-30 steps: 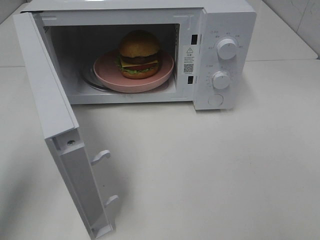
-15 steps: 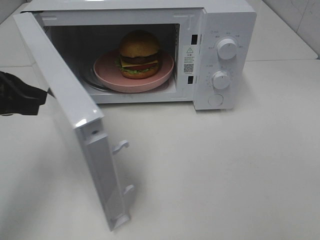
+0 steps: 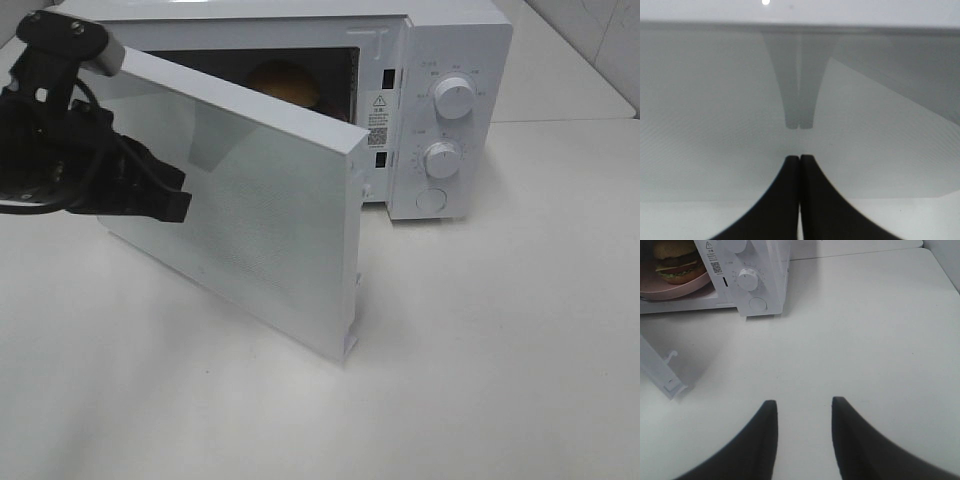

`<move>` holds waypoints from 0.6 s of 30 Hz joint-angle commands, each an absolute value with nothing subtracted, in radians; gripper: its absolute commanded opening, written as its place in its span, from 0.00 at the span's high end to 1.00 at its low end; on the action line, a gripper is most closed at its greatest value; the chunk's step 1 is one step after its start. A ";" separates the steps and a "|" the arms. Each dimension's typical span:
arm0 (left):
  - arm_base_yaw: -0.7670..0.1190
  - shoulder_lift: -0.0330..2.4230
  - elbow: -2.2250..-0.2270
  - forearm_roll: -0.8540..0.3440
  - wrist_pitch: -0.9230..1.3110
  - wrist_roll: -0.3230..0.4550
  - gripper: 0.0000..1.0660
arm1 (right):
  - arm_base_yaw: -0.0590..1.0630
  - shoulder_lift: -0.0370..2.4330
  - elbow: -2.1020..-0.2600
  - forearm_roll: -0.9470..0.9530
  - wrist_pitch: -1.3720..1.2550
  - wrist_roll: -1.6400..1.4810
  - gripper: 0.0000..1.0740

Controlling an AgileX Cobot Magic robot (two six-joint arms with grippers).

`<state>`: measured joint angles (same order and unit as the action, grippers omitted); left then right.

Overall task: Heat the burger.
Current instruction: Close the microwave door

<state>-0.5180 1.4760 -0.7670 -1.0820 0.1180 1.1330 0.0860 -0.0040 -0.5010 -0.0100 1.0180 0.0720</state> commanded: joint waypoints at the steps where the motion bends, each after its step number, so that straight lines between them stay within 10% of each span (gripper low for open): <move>1: -0.552 1.524 -0.822 -1.097 0.105 1.131 1.00 | 0.083 -0.031 -0.498 -0.011 1.002 0.062 0.68; 18: -0.621 1.781 -1.105 -1.098 0.074 1.129 1.00 | 0.083 -0.031 -0.498 -0.011 1.002 0.062 0.68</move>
